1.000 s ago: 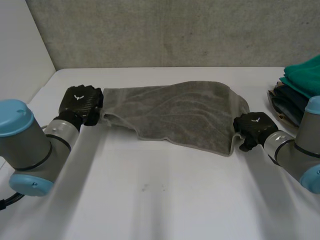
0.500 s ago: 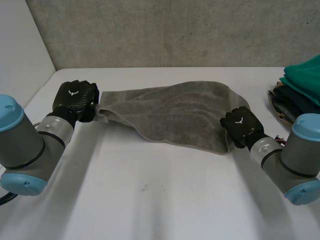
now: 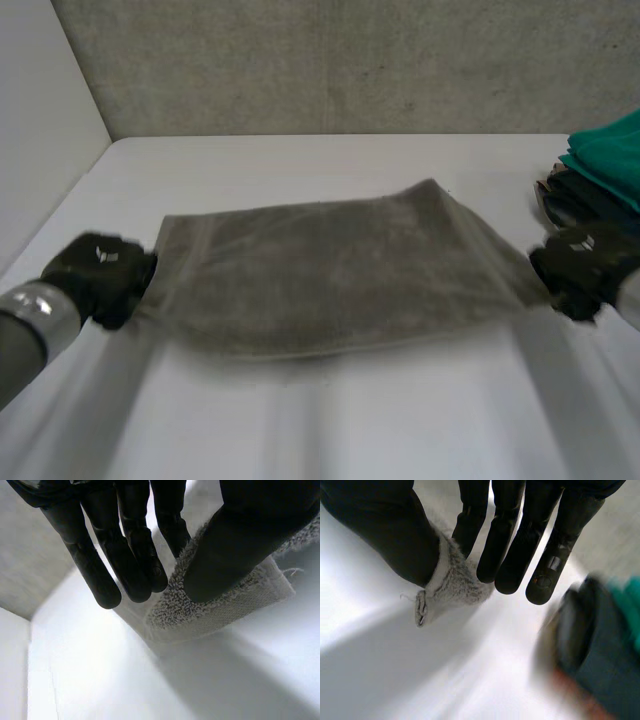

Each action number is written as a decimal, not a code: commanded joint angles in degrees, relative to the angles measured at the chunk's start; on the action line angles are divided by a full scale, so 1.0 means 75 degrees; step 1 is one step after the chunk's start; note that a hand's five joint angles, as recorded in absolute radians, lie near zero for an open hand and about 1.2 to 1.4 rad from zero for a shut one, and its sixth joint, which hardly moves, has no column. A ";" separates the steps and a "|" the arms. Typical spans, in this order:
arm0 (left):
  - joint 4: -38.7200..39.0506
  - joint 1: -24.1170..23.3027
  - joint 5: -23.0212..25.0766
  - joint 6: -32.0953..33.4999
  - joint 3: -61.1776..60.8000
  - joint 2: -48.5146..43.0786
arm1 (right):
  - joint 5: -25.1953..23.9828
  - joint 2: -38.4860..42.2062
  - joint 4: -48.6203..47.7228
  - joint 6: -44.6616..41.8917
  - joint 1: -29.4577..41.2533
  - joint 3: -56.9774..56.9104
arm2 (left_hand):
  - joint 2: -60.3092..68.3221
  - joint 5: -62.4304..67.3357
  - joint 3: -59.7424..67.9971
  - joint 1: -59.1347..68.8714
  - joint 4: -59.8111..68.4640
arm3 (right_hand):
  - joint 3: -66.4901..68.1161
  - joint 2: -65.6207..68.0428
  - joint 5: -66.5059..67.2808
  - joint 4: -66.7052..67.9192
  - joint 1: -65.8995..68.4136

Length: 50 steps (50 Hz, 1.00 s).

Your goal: Fold the laundry.

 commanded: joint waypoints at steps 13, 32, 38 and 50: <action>0.0977 -0.0406 -0.0066 0.0896 0.0975 -0.1898 | 0.0771 0.1344 -0.0396 -0.0057 0.0582 -0.0871 | 0.1493 0.2009 0.1548 0.2009 0.1471 | 0.1609 0.1658 0.1773 0.1560 0.3026; 0.5781 -0.0442 -0.0089 -0.0381 0.6964 -0.3774 | 0.1979 0.2622 -0.7331 0.0341 0.1696 -0.5642 | 0.1493 0.2009 0.1548 0.2009 0.1471 | 0.1609 0.1658 0.1773 0.1560 0.3026; 0.6112 -0.0359 -0.0113 -0.1119 0.6990 -0.3763 | 0.1945 0.2657 -0.7663 0.0517 0.1860 -0.5596 | 0.1493 0.2009 0.1548 0.2009 0.1471 | 0.1609 0.1658 0.1773 0.1560 0.3026; 0.6076 -0.0313 0.0836 -0.1319 0.3745 -0.3716 | 0.1804 0.2692 -0.6058 0.0693 0.1896 -0.3476 | 0.1493 0.2009 0.1548 0.2009 0.1471 | 0.1609 0.1658 0.1773 0.1560 0.3026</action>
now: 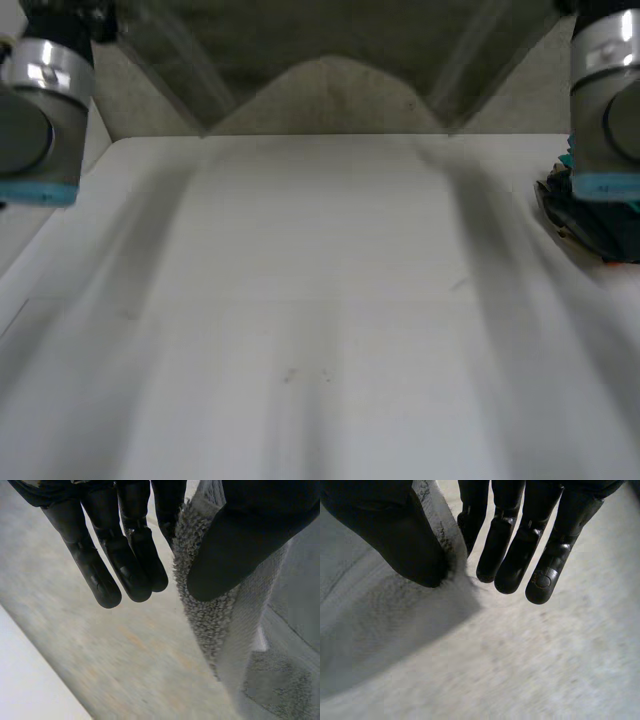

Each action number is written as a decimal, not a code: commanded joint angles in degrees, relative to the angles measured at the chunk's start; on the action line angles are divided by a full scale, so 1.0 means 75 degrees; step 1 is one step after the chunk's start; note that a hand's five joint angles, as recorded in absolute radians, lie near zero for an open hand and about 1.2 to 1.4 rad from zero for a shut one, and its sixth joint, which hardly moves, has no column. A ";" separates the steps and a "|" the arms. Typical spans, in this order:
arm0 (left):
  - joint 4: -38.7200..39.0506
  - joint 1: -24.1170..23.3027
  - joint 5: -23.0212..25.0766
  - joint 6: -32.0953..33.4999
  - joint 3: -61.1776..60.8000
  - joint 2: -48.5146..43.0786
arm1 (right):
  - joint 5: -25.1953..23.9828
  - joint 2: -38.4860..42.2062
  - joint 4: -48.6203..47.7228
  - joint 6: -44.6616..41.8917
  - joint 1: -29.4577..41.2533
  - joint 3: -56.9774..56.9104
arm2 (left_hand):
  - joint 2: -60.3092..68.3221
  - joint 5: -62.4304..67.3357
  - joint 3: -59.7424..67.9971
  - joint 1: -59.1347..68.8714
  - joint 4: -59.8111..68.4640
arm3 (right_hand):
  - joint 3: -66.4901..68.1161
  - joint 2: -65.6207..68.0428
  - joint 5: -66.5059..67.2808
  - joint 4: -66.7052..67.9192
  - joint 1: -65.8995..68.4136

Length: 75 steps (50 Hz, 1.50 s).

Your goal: Fold the laundry.

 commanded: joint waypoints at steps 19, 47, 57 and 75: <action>-0.2475 0.0533 0.1067 0.0370 -0.5957 0.1924 | -0.1156 -0.0652 0.4679 -0.0189 -0.0259 0.4340 | 0.1493 0.2009 0.1541 0.2009 0.1467 | 0.1610 0.1658 0.1713 0.1556 0.3028; -0.5034 0.0592 0.1067 0.1861 -0.4671 0.1576 | -0.0442 -0.0176 0.5542 -0.1151 -0.0765 0.3359 | 0.1493 0.2009 0.1541 0.2009 0.1467 | 0.1610 0.1658 0.1713 0.1556 0.3028; -0.3218 0.0241 0.0623 0.1098 -0.2819 -0.0416 | -0.0359 0.1548 0.3595 -0.1162 -0.0471 0.1600 | 0.1493 0.2009 0.1541 0.2009 0.1467 | 0.1610 0.1658 0.1713 0.1556 0.3028; -0.1940 -0.0356 -0.0433 0.1109 -0.1129 -0.2013 | 0.0016 0.3519 0.2023 -0.0672 -0.0084 -0.0617 | -0.7812 -0.7296 -0.7764 -0.7296 -0.7838 | -0.7723 -0.7676 -0.7620 -0.7778 -0.6305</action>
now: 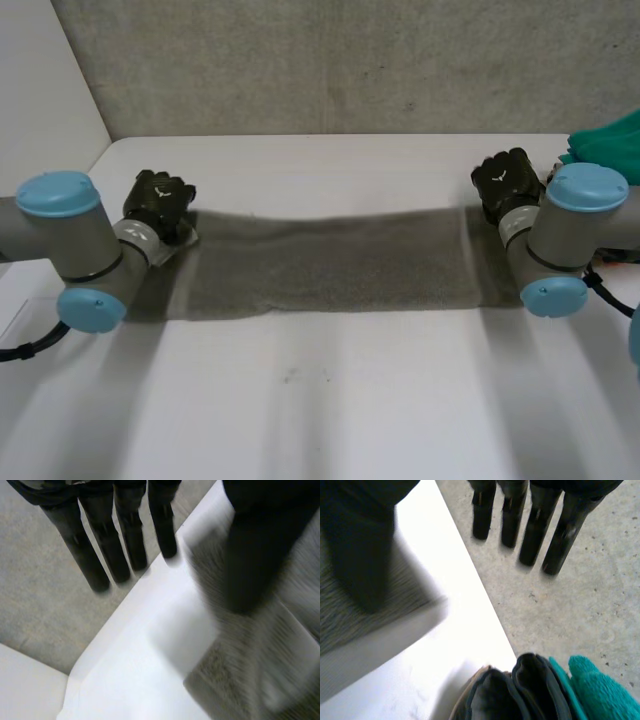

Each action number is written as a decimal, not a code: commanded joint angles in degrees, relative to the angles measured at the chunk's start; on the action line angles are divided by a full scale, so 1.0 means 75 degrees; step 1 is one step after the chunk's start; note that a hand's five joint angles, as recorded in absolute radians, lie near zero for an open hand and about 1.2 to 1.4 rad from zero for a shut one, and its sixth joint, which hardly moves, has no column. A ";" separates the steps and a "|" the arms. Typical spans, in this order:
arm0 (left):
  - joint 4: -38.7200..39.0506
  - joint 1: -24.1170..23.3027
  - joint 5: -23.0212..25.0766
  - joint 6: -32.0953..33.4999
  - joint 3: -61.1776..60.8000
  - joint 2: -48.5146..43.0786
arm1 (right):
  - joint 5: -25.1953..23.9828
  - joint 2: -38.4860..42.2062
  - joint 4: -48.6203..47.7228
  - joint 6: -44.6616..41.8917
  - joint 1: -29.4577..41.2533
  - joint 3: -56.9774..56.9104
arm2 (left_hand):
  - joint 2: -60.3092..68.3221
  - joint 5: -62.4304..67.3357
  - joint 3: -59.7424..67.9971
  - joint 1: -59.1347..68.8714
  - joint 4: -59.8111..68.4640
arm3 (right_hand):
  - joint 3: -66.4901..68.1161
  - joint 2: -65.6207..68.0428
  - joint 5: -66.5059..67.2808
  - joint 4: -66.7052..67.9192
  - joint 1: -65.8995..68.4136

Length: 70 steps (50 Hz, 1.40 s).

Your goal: Fold the laundry.

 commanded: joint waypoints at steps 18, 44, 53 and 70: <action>0.0627 -0.0188 -0.0054 0.0021 -0.2892 0.2285 | -0.0421 -0.3154 0.1434 0.1887 -0.0227 0.3470 | -0.3992 -0.3893 -0.4026 -0.3388 -0.3978 | -0.3844 -0.3743 -0.3930 -0.3898 -0.2483; 0.1540 0.0538 -0.0182 0.0068 0.0575 -0.0586 | -0.0551 -0.2604 0.0089 0.1747 -0.0544 0.4422 | -0.3701 -0.3602 -0.3734 -0.3097 -0.3686 | -0.0828 -0.0726 -0.0913 -0.0882 0.0533; 0.1646 0.0480 -0.0229 0.0021 0.0157 -0.0166 | -0.0539 -0.2440 0.0089 0.1513 -0.0544 0.4446 | -0.3723 -0.3624 -0.3757 -0.3119 -0.3709 | -0.0671 -0.0569 -0.0756 -0.0725 0.0691; 0.1634 0.0246 -0.0217 -0.0061 -0.1568 0.1183 | -0.0598 -0.2241 0.0159 0.1208 -0.0755 0.4282 | -0.3813 -0.3714 -0.3846 -0.3209 -0.3799 | 0.5489 0.5591 0.5404 0.5435 0.6851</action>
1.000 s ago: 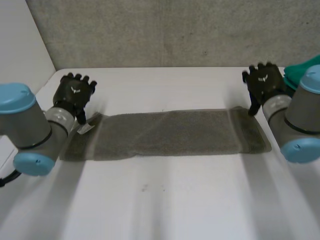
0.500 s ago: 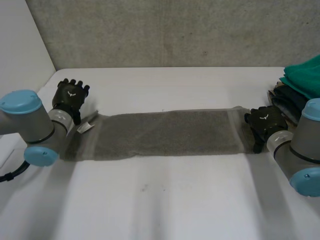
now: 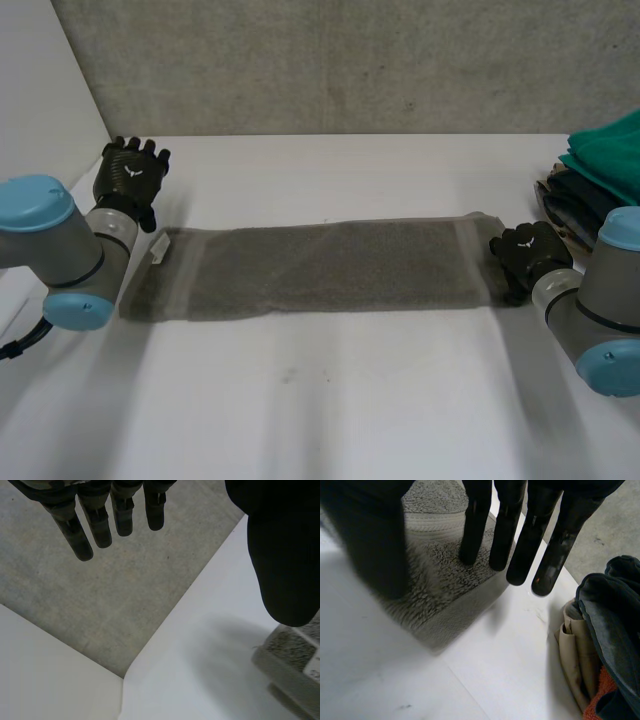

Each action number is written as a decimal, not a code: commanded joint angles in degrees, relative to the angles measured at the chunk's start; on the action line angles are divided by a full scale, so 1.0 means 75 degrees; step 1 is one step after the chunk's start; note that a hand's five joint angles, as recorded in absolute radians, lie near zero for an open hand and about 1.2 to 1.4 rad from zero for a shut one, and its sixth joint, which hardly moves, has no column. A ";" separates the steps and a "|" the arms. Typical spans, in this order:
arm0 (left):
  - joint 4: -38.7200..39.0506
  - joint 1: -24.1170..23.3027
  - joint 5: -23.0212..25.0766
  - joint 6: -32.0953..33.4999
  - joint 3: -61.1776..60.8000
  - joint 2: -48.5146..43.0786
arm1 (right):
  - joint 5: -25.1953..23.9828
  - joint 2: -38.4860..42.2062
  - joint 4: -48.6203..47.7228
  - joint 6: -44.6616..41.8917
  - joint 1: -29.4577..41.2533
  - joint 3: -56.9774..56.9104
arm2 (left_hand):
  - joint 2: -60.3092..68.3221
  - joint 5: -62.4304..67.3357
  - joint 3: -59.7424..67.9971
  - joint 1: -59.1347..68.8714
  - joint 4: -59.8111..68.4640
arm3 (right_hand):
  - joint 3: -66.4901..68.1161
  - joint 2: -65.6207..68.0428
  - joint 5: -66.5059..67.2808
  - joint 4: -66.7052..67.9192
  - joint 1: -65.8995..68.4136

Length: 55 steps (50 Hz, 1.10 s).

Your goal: Fold the laundry.

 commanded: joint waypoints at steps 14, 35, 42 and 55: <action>-0.0081 -0.0192 0.0019 -0.0080 -0.0951 0.1311 | 0.0013 -0.0755 0.0432 -0.0793 -0.1242 0.0673 | -0.0127 -0.0237 -0.0192 -0.0003 -0.0104 | 0.4423 0.4393 0.4719 0.4442 0.5226; -0.0093 -0.0133 0.0066 -0.0491 -0.1713 0.2483 | 0.0318 -0.1823 0.0538 -0.1803 -0.0145 -0.0263 | -0.0149 -0.0259 -0.0215 -0.0025 -0.0127 | 0.4423 0.4393 0.4719 0.4442 0.5226; -0.0128 -0.0133 0.0066 -0.0842 -0.1865 0.2811 | -0.0372 -0.0864 0.0034 -0.1438 0.2492 -0.1482 | -0.0127 -0.0237 -0.0192 -0.0003 -0.0104 | 0.4423 0.4393 0.4719 0.4442 0.5226; -0.0163 -0.0297 0.0066 -0.1100 -0.2240 0.2988 | -0.2015 0.1412 -0.1021 -0.1427 0.4909 -0.2327 | -0.0127 -0.0237 -0.0192 -0.0003 -0.0104 | -0.1202 -0.1232 -0.0906 -0.1183 -0.0398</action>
